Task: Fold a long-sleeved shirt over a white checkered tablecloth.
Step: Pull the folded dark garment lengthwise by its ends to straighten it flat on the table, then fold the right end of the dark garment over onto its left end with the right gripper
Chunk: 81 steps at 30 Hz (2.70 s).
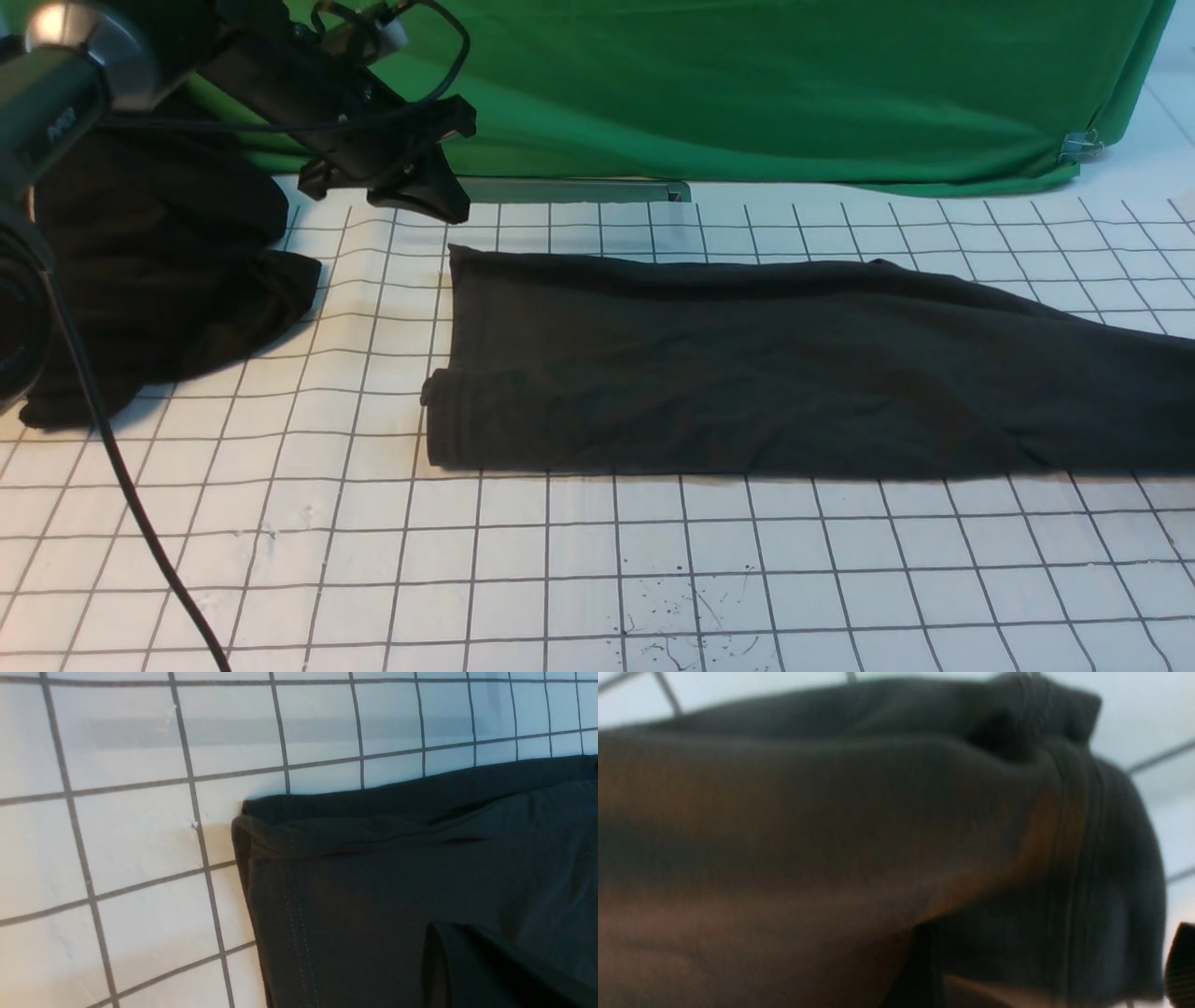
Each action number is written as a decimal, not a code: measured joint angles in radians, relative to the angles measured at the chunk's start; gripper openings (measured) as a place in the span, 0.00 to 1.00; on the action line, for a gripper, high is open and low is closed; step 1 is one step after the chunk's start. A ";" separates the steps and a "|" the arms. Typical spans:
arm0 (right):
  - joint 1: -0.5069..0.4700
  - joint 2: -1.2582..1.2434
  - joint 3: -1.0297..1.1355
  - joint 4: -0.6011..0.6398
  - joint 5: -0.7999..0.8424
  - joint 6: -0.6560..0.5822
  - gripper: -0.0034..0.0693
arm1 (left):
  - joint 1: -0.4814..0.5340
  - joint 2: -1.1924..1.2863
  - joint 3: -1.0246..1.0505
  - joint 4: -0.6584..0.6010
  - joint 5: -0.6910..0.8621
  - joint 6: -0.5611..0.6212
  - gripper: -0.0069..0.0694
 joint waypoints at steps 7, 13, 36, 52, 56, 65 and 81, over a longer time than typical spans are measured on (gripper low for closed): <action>0.000 0.010 0.001 0.026 -0.036 -0.021 0.55 | 0.000 0.000 0.000 -0.002 -0.033 0.001 0.09; 0.000 0.010 0.001 0.051 -0.045 -0.022 0.09 | 0.000 0.000 0.000 -0.004 -0.042 0.003 0.09; -0.004 -0.048 -0.288 -0.047 0.194 -0.048 0.06 | 0.000 0.000 0.000 0.000 0.039 0.036 0.09; 0.379 -0.289 -0.353 0.082 0.210 0.083 0.06 | 0.000 0.000 0.000 0.014 0.035 0.050 0.09; 0.560 -0.284 -0.353 0.103 0.186 0.130 0.06 | 0.000 0.000 0.000 0.014 0.021 0.053 0.09; 0.907 -0.132 -0.353 0.108 -0.073 0.230 0.06 | 0.000 0.000 0.000 0.014 0.022 0.053 0.09; 1.058 0.118 -0.353 0.113 -0.395 0.269 0.49 | 0.053 -0.026 0.000 0.006 0.119 -0.027 0.09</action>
